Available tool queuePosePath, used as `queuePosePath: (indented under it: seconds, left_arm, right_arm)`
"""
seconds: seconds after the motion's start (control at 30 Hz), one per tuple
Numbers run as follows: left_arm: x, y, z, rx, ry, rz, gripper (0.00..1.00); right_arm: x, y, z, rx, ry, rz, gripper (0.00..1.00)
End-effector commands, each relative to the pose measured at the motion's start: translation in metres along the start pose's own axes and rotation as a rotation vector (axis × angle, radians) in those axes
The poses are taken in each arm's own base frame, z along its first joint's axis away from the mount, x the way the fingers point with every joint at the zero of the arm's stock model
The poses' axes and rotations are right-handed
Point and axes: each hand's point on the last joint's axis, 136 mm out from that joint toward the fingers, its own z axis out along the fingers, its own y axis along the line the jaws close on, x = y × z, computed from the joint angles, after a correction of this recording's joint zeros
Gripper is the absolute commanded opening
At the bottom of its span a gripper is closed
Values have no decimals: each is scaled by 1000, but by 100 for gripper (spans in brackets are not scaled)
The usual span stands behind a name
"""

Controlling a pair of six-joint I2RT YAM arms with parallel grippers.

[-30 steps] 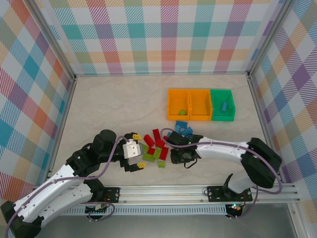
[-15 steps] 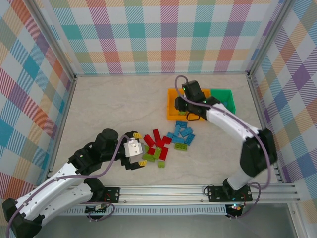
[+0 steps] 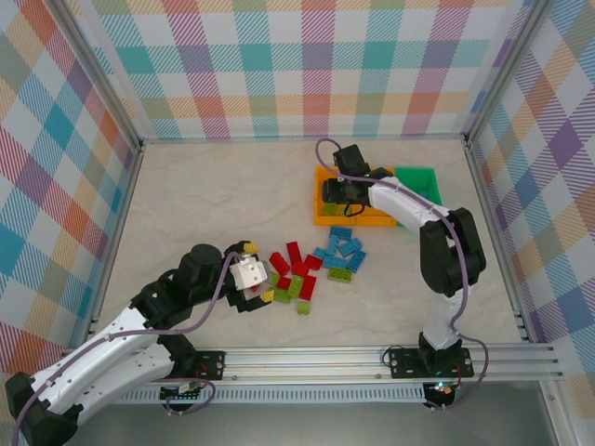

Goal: Sort the legos into containers by color

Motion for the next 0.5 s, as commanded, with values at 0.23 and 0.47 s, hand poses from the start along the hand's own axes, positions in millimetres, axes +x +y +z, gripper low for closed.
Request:
queuePosePath:
  seconds: [0.23, 0.47]
  left_arm:
    - [-26, 83, 10, -269, 192, -650, 100]
    - [0, 110, 51, -517, 326, -1150, 89]
  right_arm:
    - [41, 34, -154, -353, -93, 19, 75]
    - [139, 14, -216, -362, 86, 19, 91]
